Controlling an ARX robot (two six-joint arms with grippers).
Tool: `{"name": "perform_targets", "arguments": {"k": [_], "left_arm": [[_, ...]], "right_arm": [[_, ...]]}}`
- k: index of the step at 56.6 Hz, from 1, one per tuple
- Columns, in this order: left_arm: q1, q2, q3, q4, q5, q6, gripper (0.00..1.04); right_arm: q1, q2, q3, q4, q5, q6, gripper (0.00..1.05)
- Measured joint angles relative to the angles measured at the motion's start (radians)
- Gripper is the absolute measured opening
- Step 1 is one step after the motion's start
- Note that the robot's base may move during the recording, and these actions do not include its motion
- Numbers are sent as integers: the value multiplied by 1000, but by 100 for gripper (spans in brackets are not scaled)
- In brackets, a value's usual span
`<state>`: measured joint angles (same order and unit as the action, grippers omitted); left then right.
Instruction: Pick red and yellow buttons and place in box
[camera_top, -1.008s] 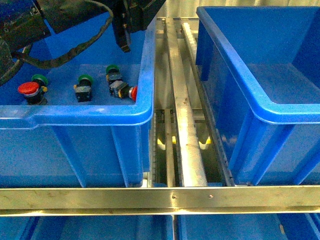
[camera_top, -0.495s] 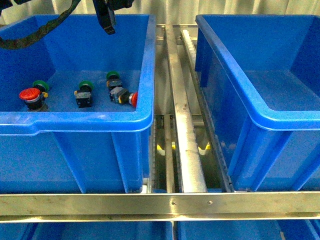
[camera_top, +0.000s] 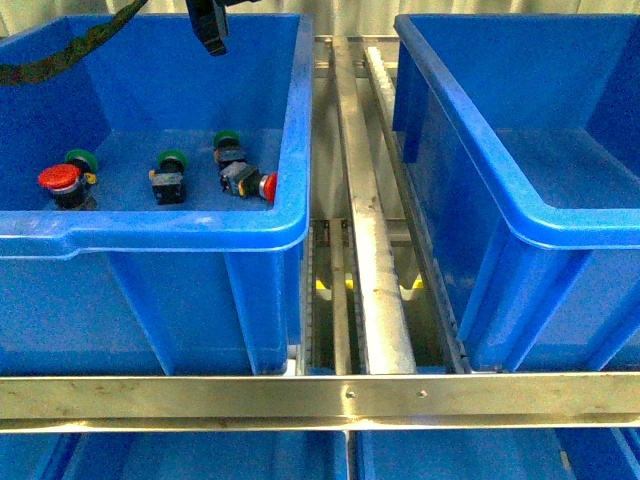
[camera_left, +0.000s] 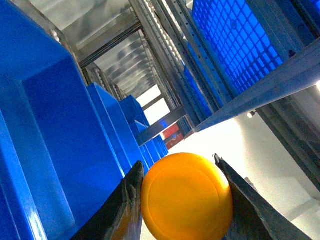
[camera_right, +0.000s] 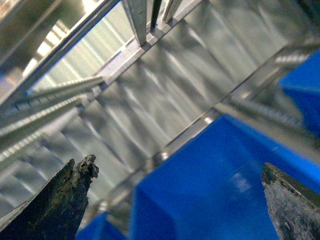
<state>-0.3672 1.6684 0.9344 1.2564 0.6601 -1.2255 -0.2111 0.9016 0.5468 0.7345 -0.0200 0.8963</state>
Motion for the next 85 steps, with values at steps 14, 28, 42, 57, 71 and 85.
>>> {"name": "perform_targets", "arguments": {"k": [14, 28, 42, 57, 71, 85], "left_arm": [[-22, 23, 0, 5, -18, 9, 34], [-37, 56, 5, 22, -33, 8, 34], [-49, 82, 24, 39, -49, 5, 34], [-63, 99, 32, 40, -51, 5, 34], [-68, 106, 35, 40, -51, 5, 34], [-66, 122, 63, 40, -49, -2, 34]], "right_arm": [[181, 113, 0, 48, 128, 480, 99], [383, 229, 18, 147, 176, 544, 99], [506, 330, 61, 193, 194, 509, 99], [580, 408, 102, 203, 221, 486, 99], [661, 441, 187, 194, 226, 444, 99], [729, 467, 220, 195, 236, 418, 99]]}}
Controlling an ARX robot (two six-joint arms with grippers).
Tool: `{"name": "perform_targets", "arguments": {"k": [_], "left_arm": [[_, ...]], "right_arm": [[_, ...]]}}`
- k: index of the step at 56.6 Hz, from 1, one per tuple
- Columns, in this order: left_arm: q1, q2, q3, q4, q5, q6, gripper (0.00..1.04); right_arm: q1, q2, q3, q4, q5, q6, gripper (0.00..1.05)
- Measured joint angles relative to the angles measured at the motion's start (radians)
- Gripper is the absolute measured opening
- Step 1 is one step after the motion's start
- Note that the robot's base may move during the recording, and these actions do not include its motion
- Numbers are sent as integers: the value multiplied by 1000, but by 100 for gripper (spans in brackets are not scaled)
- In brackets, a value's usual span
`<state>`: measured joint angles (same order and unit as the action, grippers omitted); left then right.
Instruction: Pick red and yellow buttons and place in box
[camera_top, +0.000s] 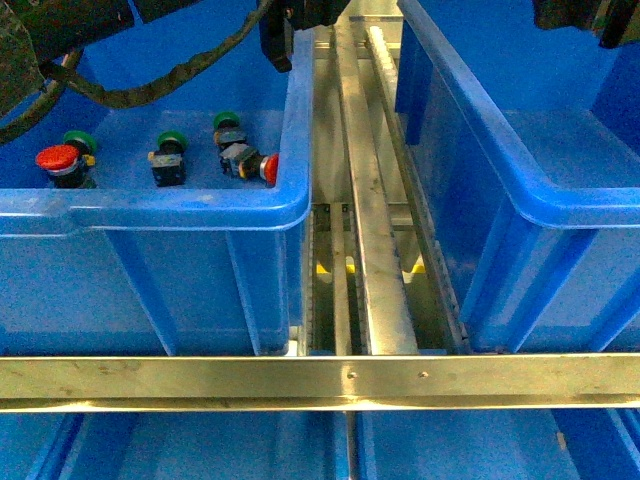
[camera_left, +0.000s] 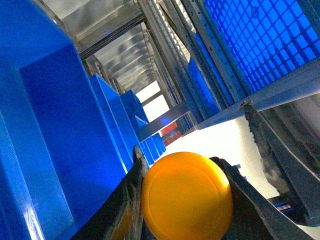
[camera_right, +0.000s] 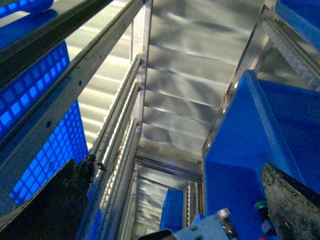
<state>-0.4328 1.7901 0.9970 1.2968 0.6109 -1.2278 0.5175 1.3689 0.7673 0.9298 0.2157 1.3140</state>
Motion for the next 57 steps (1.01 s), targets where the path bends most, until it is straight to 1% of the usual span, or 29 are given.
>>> {"name": "perform_targets", "arguments": {"k": [13, 16, 17, 20, 24, 26, 27, 30, 32, 44, 57], "left_arm": [[4, 32, 30, -7, 5, 0, 34], [4, 49, 33, -13, 4, 0, 34], [4, 54, 34, -14, 3, 0, 34], [4, 64, 41, -14, 2, -5, 34], [3, 73, 51, -14, 0, -11, 34], [2, 77, 59, -14, 0, -15, 34], [1, 79, 63, -14, 0, -18, 34], [-4, 84, 72, -14, -6, -20, 34], [-7, 89, 76, -14, -8, -23, 34], [-33, 124, 102, -37, -19, -31, 33], [-53, 128, 119, -44, -42, -26, 33]], "right_arm": [[5, 11, 0, -1, 11, -20, 98], [4, 11, 0, -14, 18, -24, 85], [3, 11, 0, -15, 19, -24, 83], [0, 11, 0, -20, 24, -27, 73], [-2, 13, 0, -24, 25, -29, 62], [-4, 13, 0, -26, 27, -30, 55], [-5, 13, 0, -26, 28, -30, 54], [-11, 13, -3, -31, 32, -30, 44], [-14, 13, -4, -34, 34, -32, 41], [-40, 5, -23, -53, 51, -32, 40], [-61, -19, -34, -54, 44, -32, 40]]}}
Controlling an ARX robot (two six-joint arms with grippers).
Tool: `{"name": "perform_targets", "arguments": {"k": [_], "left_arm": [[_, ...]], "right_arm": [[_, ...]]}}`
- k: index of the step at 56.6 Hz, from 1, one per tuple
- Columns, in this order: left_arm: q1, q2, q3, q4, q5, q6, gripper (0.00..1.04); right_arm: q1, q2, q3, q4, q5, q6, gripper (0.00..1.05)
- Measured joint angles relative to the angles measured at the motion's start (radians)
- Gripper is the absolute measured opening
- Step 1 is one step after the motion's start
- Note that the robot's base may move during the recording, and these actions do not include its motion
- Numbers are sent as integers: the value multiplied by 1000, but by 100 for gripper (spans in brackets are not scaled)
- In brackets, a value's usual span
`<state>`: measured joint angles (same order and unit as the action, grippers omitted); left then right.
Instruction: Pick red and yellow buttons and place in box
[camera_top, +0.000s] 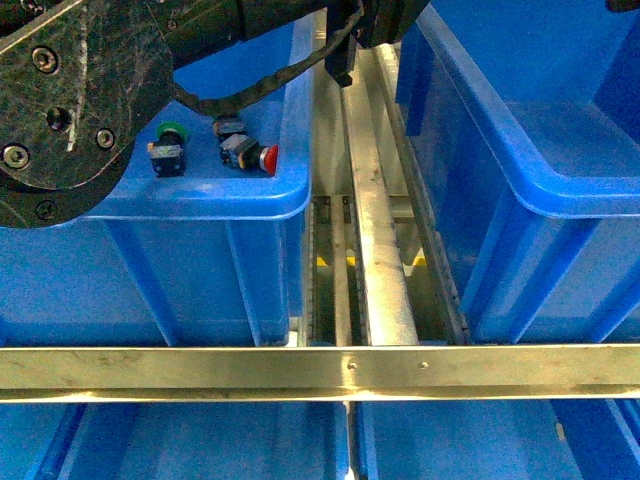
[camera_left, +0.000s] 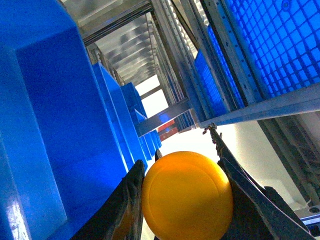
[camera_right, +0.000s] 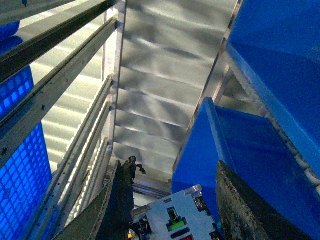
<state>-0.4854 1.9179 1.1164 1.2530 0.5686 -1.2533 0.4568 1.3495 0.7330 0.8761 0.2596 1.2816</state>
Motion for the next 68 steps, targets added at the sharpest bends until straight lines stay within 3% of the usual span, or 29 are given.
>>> {"name": "perform_targets", "arguments": {"k": [5, 26, 50, 68], "left_arm": [[-5, 0, 0, 1, -5, 0, 34], [-8, -17, 0, 10, -45, 41, 99], [4, -137, -51, -4, -58, 70, 97], [164, -586, -409, -193, -71, 317, 97]], "right_arm": [[-6, -2, -5, 1, -6, 1, 40], [-20, -7, -22, 19, -24, 5, 40], [-36, -5, -27, 32, -25, 6, 39], [-93, 44, -28, 12, -82, -156, 39]]}}
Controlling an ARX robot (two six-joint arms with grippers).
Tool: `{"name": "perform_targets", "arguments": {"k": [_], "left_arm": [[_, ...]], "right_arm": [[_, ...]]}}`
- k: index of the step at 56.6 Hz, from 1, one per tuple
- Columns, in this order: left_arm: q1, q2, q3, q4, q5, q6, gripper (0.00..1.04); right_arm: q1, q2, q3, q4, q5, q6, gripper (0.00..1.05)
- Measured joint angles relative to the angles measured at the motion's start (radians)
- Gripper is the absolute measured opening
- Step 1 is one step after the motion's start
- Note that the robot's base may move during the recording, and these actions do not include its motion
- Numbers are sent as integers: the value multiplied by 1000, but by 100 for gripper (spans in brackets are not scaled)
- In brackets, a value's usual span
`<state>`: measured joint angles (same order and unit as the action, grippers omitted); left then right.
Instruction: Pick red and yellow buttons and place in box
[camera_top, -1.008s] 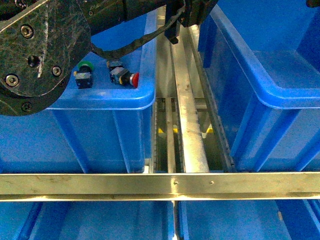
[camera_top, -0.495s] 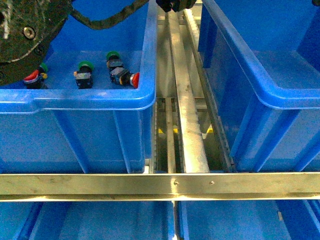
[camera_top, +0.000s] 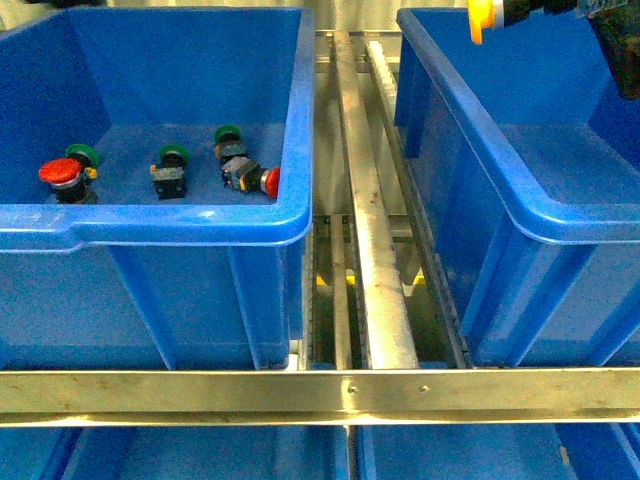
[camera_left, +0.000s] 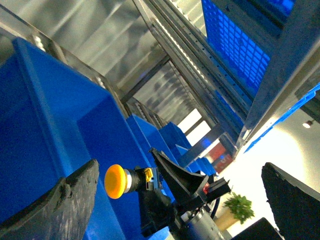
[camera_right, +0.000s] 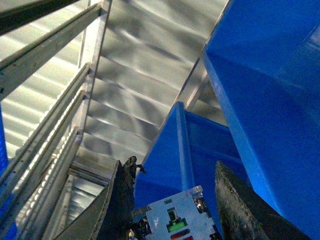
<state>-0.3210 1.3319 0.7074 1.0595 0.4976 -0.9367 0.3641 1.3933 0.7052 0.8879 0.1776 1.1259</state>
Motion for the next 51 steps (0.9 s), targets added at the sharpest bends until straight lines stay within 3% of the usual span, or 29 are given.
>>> {"name": "perform_targets", "arguments": {"k": [8, 17, 19, 23, 27, 35, 47, 51], "left_arm": [[105, -266, -169, -128, 16, 56, 97], [291, -696, -350, -437, 126, 103, 97], [307, -773, -353, -546, 56, 171, 94], [315, -991, -350, -939, -310, 437, 78], [320, -1117, -398, -1094, -463, 662, 65], [321, -1195, -548, -1099, -496, 863, 38], [321, -1237, -592, -1081, -498, 915, 3], [321, -1247, -606, -1078, -497, 919, 3]], "right_arm": [[-15, -1, 0, -14, -11, -66, 39], [-4, -13, -8, -35, -14, -170, 39], [3, -18, -11, -43, -5, -188, 39], [26, -37, -19, -57, 19, -223, 39], [55, -59, -27, -69, 70, -259, 39], [127, -91, -31, -73, 141, -316, 39], [207, -92, -31, -74, 268, -402, 39], [233, -92, -36, -73, 303, -432, 39]]}}
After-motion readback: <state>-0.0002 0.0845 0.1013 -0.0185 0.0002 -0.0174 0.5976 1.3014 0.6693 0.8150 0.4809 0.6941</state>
